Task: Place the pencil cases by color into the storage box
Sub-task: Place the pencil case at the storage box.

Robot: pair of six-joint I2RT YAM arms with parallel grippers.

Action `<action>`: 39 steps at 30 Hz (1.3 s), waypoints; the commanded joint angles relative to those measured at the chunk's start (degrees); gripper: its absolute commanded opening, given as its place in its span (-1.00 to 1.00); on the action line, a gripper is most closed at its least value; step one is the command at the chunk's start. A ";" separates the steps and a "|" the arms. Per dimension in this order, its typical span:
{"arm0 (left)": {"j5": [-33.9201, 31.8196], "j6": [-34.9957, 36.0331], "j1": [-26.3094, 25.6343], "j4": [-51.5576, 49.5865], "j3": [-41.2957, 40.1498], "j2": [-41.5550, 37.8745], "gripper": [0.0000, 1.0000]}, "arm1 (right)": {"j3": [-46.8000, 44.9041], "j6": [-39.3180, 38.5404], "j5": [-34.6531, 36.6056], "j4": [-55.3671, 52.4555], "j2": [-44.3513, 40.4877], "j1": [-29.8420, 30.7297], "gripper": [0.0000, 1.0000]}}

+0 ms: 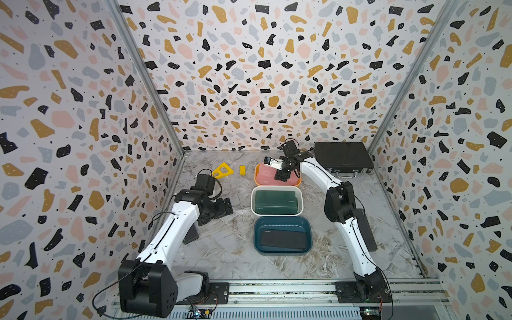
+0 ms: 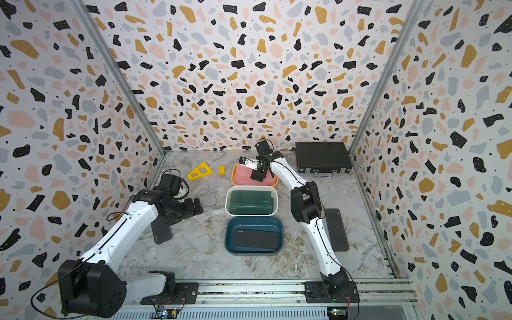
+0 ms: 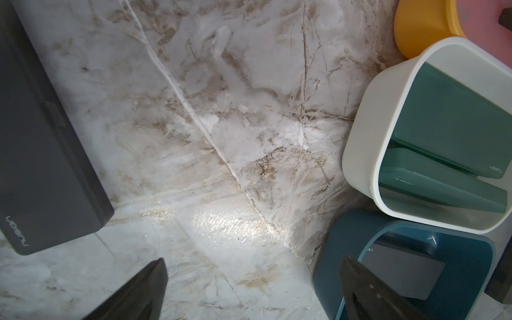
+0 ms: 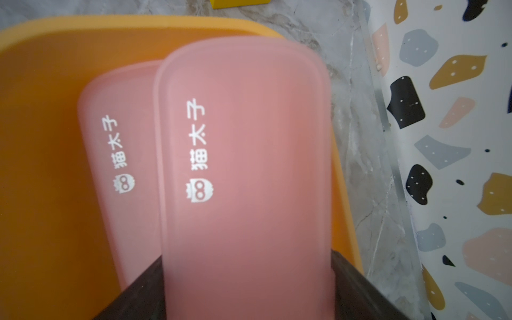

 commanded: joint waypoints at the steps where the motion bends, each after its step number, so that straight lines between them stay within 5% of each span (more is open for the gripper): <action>1: 0.24 0.30 -0.29 0.97 0.01 0.51 1.00 | 1.50 0.29 -0.05 -0.16 0.42 0.19 0.73; 25: 0.17 -0.62 -0.29 1.87 -0.39 1.48 1.00 | 1.74 1.32 -0.46 -0.55 -1.70 0.30 0.87; 39: -4.43 -0.67 0.06 0.15 5.84 4.94 1.00 | 0.54 3.35 -0.41 -1.66 -8.84 0.29 0.87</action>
